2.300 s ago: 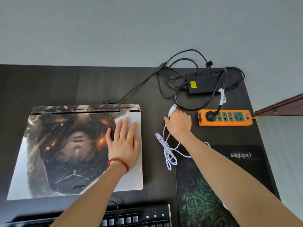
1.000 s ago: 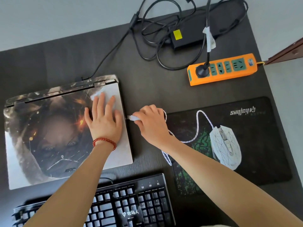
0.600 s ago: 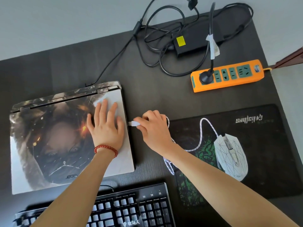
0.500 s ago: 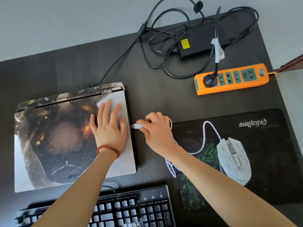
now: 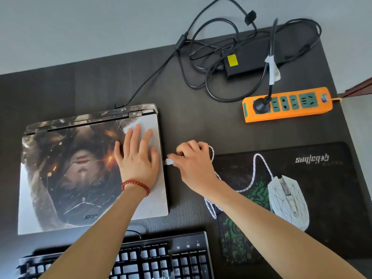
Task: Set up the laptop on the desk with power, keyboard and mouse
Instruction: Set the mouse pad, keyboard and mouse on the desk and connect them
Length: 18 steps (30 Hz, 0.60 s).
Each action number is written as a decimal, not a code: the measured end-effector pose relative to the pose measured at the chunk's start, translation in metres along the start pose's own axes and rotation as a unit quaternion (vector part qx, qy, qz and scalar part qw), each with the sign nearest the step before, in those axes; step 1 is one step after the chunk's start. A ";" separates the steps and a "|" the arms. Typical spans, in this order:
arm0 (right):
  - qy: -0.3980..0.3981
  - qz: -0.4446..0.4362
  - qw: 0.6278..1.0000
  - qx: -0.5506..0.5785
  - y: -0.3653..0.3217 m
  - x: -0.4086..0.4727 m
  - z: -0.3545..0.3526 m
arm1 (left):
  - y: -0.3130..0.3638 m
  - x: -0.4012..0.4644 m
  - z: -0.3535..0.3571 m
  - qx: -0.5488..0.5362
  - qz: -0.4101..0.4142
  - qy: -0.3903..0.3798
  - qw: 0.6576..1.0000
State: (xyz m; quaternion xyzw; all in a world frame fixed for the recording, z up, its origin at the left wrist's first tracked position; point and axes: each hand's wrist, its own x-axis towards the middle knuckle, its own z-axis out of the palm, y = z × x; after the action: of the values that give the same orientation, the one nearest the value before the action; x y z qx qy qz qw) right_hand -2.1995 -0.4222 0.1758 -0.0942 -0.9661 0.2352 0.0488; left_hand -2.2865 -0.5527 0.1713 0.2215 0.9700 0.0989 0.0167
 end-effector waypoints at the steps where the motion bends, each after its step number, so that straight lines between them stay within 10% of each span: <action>1: 0.000 -0.008 1.000 -0.002 0.001 -0.001 0.001 | 0.000 0.000 0.001 0.000 0.001 -0.001 1.000; 18: -0.007 -0.011 1.000 0.000 -0.006 0.003 0.006 | -0.002 0.000 0.004 -0.050 -0.002 -0.015 0.999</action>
State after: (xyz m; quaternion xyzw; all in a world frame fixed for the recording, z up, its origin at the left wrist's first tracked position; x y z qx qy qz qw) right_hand -2.2046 -0.4292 0.1738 -0.0819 -0.9674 0.2356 0.0442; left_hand -2.2870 -0.5542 0.1671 0.2198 0.9639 0.1442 0.0429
